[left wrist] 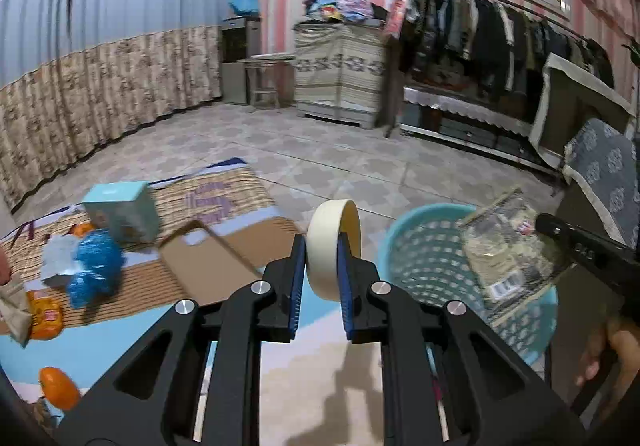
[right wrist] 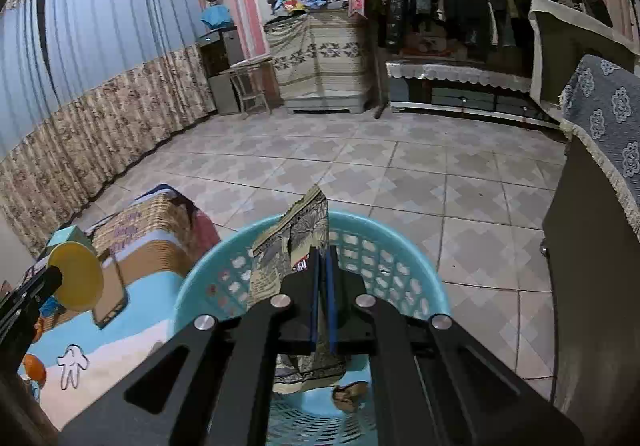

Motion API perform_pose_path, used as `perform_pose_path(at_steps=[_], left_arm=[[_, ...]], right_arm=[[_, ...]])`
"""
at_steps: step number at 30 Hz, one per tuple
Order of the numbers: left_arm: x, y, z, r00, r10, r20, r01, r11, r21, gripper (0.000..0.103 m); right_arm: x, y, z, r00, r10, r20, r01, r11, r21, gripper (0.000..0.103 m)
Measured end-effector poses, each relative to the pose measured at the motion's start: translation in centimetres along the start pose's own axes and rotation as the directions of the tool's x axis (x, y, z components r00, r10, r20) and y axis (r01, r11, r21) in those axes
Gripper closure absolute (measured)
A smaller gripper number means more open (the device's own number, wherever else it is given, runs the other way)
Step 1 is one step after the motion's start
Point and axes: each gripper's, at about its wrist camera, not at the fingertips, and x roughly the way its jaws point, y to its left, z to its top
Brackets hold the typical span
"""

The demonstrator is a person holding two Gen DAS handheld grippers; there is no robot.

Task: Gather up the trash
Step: 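Carry tape and snack bag over the blue basket while the left tool releases the tape inside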

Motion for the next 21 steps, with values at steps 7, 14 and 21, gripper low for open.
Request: perform_pose_path(at_steps=[7, 14, 21], left_arm=[[1.7, -4.3, -0.1, 0.996, -0.079, -0.029, 0.081, 0.996, 0.047, 0.089], [3.8, -6.4, -0.1, 0.991, -0.117, -0.065, 0.121, 0.991, 0.059, 0.088], [6.2, -8.2, -0.5, 0.984, -0.135, -0.118, 0.144, 0.987, 0.077, 0.088]], right_arm=[[0.2, -2.0, -0.1, 1.0, -0.019, -0.004, 0.02, 0.999, 0.045, 0.099], [0.3, -3.0, -0.4, 1.0, -0.025, -0.009, 0.026, 0.997, 0.072, 0.099], [0.7, -4.0, -0.6, 0.999, -0.027, -0.022, 0.03, 0.993, 0.11, 0.099]])
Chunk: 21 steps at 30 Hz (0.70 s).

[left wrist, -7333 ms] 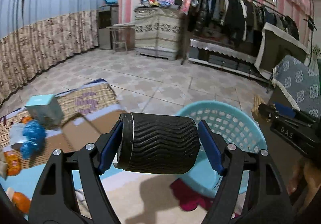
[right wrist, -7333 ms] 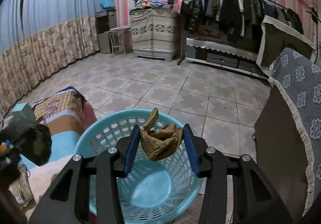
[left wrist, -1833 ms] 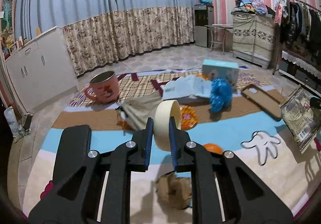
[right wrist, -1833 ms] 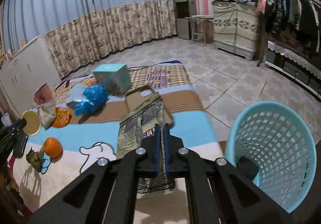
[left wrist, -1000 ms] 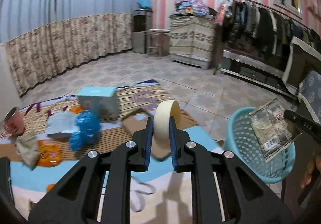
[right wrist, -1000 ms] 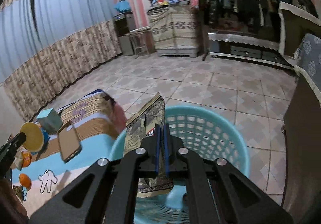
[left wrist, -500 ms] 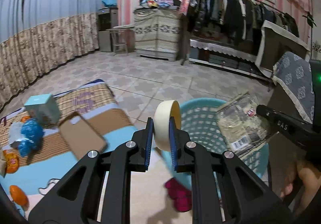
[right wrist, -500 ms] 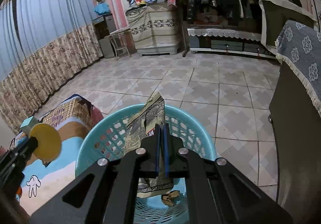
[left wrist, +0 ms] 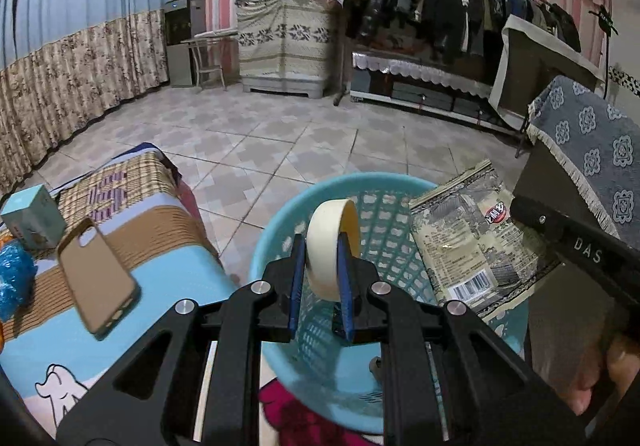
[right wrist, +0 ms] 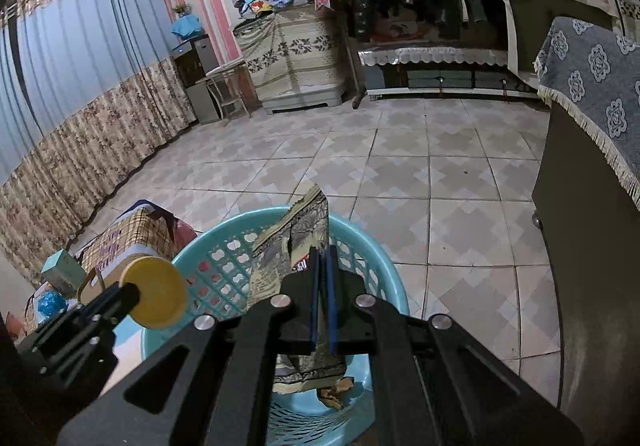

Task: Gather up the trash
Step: 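Carry tape and snack bag over the blue basket while the left tool releases the tape inside, then open the right tool to drop the snack bag into the blue basket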

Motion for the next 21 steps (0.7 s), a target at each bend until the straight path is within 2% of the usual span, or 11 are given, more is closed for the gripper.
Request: perform_pose_path(at_steps=[4, 5, 8, 11, 14, 21], left_arm=[[0.8, -0.8, 0.0, 1.0, 0.004, -0.02, -0.003, 1.0, 0.018, 0.088], [0.9, -0.8, 0.0, 1.0, 0.011, -0.022, -0.011, 1.0, 0.019, 0.084], [0.7, -0.3, 0.1, 0.999, 0.044, -0.018, -0.044, 0.999, 0.009, 0.052], [0.2, 0.3, 0.1, 0.997, 0.077, -0.001, -0.077, 0.997, 0.007, 0.044], [-0.5, 1.2, 0.1, 0.994, 0.107, 0.015, -0.107, 0.994, -0.014, 0.029], [-2.4, 4.0, 0.1, 0.988, 0.15, 0.041, -0.147, 0.987, -0.071, 0.017]], right_arm=[[0.1, 0.0, -0.1, 1.0, -0.007, -0.005, 0.007, 1.0, 0.005, 0.099], [0.1, 0.0, -0.1, 1.0, -0.007, -0.007, 0.007, 1.0, 0.006, 0.099], [0.2, 0.2, -0.3, 1.0, -0.008, -0.012, 0.008, 1.0, -0.005, 0.099], [0.2, 0.5, -0.3, 1.0, -0.01, -0.015, 0.01, 1.0, -0.014, 0.099], [0.3, 0.7, -0.3, 1.0, -0.014, -0.018, 0.013, 1.0, -0.025, 0.099], [1.2, 2.2, -0.7, 0.998, -0.025, -0.055, 0.021, 0.997, -0.079, 0.099]])
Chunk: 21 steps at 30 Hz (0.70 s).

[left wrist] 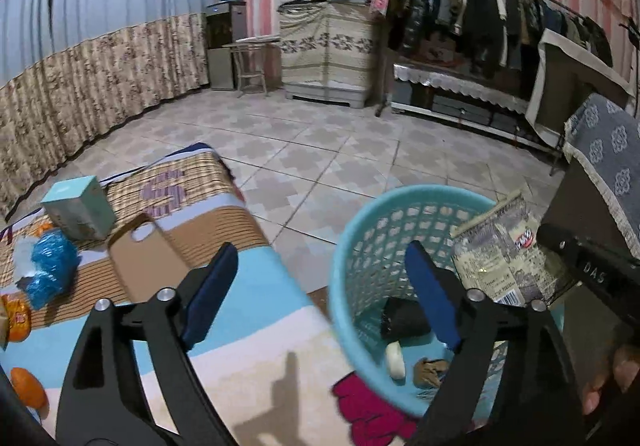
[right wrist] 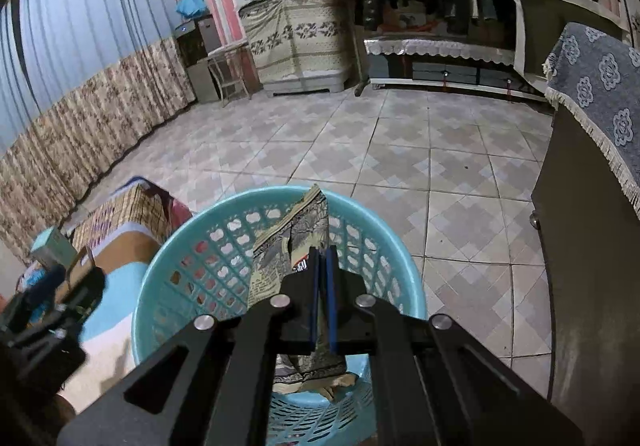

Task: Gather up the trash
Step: 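Open the right tool to drop the snack bag into the blue basket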

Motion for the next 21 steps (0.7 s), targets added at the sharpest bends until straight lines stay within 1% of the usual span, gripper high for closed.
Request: perform_pose_path(at_steps=[3, 7, 8, 9, 10, 11, 12, 15, 19, 21], left_arm=[[-1.0, 1.7, -0.1, 1.0, 0.026, 0.014, -0.026, 1.0, -0.018, 0.013], [-2.6, 3.8, -0.4, 0.998, 0.058, 0.036, -0.056, 0.997, -0.044, 0.01], [-2.9, 4.3, -0.5, 0.997, 0.068, 0.04, -0.066, 0.997, -0.048, 0.009], [-3.4, 4.9, -0.6, 0.996, 0.082, 0.045, -0.079, 0.995, -0.054, 0.008], [-3.8, 5.4, -0.7, 0.995, 0.092, 0.047, -0.089, 0.994, -0.06, 0.007], [-4.1, 6.0, -0.8, 0.993, 0.104, 0.048, -0.101, 0.993, -0.068, 0.007], [-4.5, 6.6, -0.9, 0.992, 0.117, 0.045, -0.113, 0.991, -0.076, 0.006], [-5.5, 8.2, -1.4, 0.988, 0.151, 0.042, -0.146, 0.985, -0.095, 0.006], [-7.4, 10.4, -2.1, 0.98, 0.196, 0.046, -0.189, 0.975, -0.118, 0.006], [-8.3, 11.2, -2.6, 0.974, 0.221, 0.048, -0.213, 0.969, -0.125, 0.006]], right_arm=[[0.5, 0.9, -0.2, 1.0, -0.011, -0.012, 0.011, 1.0, -0.027, 0.098], [1.4, 1.9, -0.5, 0.999, -0.015, -0.042, 0.013, 0.999, -0.049, 0.097], [1.6, 2.1, -0.6, 0.999, -0.017, -0.046, 0.014, 0.999, -0.051, 0.095], [1.7, 2.3, -0.7, 0.999, -0.022, -0.047, 0.02, 0.998, -0.055, 0.09], [1.7, 2.5, -0.8, 0.999, -0.032, -0.043, 0.029, 0.998, -0.062, 0.07], [1.7, 2.8, -0.8, 0.999, -0.043, -0.032, 0.041, 0.997, -0.069, 0.043], [1.5, 3.0, -0.9, 0.998, -0.055, -0.013, 0.054, 0.995, -0.079, 0.036], [1.4, 3.5, -1.1, 0.997, -0.071, -0.012, 0.07, 0.993, -0.091, 0.036], [0.8, 3.7, -1.0, 0.996, -0.092, 0.009, 0.093, 0.991, -0.093, 0.021], [0.6, 4.1, -1.0, 0.996, -0.09, 0.015, 0.091, 0.991, -0.099, 0.019]])
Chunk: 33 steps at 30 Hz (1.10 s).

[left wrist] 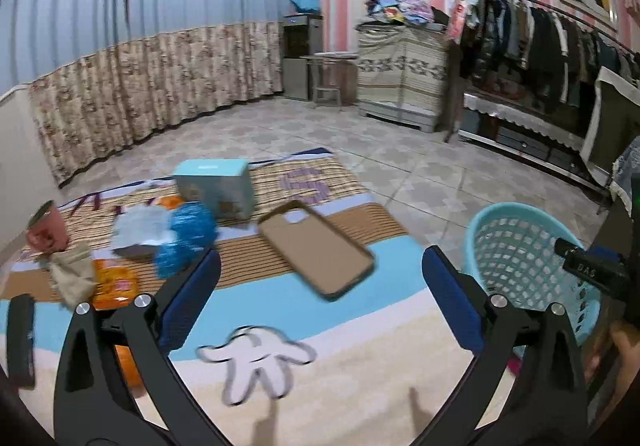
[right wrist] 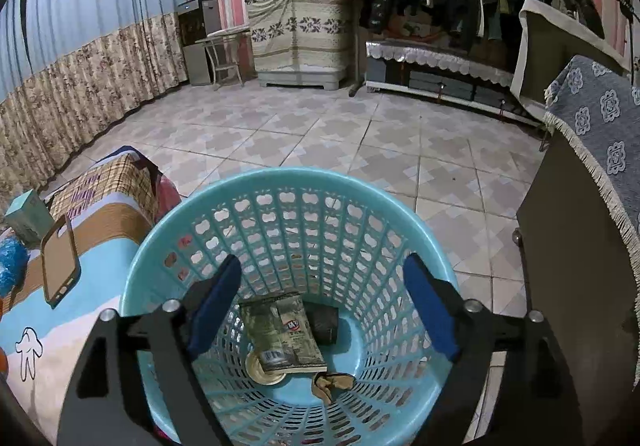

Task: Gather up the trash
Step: 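Move both tools back over the bed toward the remaining items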

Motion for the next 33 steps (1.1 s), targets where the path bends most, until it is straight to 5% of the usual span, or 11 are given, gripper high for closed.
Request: perform_pose_path(at_steps=[10, 18, 27, 33], left_arm=[[-4.5, 7.4, -2.1, 0.988, 0.152, 0.019, -0.151, 0.987, -0.047, 0.006], [-6.0, 12.6, -4.6, 0.96, 0.281, -0.005, -0.28, 0.954, -0.104, 0.006], [-5.3, 18.0, -8.3, 0.946, 0.311, -0.087, -0.323, 0.92, -0.222, 0.006], [-5.1, 19.5, -10.2, 0.938, 0.323, -0.129, -0.344, 0.914, -0.215, 0.006]], right_arm=[[-3.4, 5.3, -0.7, 0.994, 0.103, 0.041, -0.1, 0.992, -0.082, 0.01], [-6.9, 12.4, -2.6, 0.962, 0.265, 0.064, -0.249, 0.949, -0.194, 0.009], [-9.4, 19.2, -5.2, 0.919, 0.389, 0.06, -0.354, 0.883, -0.307, 0.009], [-8.9, 21.9, -7.0, 0.924, 0.38, 0.043, -0.335, 0.858, -0.388, 0.009]])
